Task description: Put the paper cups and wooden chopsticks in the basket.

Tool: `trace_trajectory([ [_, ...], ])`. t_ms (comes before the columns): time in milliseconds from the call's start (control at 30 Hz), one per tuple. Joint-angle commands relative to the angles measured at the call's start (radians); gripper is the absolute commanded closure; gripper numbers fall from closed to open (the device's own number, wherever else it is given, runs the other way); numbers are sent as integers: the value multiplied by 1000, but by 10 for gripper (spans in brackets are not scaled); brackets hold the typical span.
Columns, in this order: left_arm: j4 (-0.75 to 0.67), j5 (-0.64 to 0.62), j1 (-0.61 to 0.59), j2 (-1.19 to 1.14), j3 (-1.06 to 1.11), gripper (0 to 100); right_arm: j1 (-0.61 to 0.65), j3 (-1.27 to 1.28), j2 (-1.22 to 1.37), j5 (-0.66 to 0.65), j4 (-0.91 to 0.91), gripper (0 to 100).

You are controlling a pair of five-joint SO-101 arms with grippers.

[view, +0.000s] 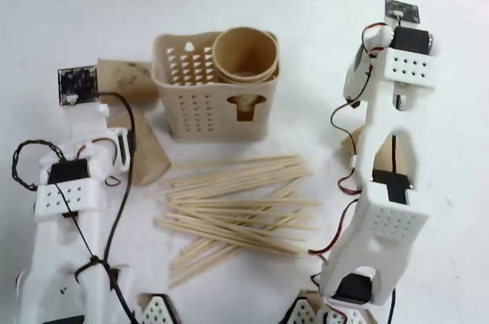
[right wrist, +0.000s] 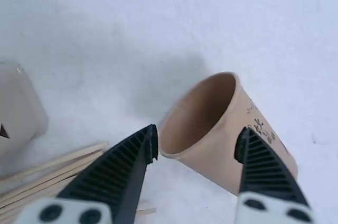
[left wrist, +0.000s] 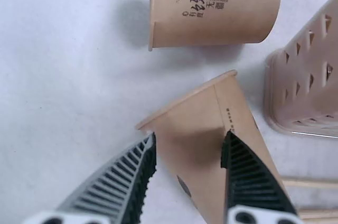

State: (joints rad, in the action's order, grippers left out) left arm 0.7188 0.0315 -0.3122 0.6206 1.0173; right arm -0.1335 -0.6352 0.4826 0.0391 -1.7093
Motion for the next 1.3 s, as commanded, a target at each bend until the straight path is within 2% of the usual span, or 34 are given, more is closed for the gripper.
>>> trace_trajectory([
  [0, -5, -2, 13, -2, 5, 789, -15, -14, -4, 12, -5, 752],
  [267, -5, -2, 10, 1, 5, 789, -93, -15, 156, 5, -7, 753],
  [467, -5, -2, 10, 1, 5, 789, -153, -23, 165, 5, -8, 757],
  [600, -5, -2, 10, 1, 5, 789, -191, -23, 134, -9, -4, 882],
  [700, -5, -2, 10, 1, 5, 789, -183, -25, 82, -189, -4, 992],
  [767, -5, -2, 10, 1, 5, 789, -183, -18, 36, -235, -7, 975],
  [1100, -5, -2, 8, 1, 5, 789, -205, -18, -298, -143, -4, 983],
  [1267, -5, 0, 8, 1, 5, 789, -85, -23, -519, -83, -4, 983],
])
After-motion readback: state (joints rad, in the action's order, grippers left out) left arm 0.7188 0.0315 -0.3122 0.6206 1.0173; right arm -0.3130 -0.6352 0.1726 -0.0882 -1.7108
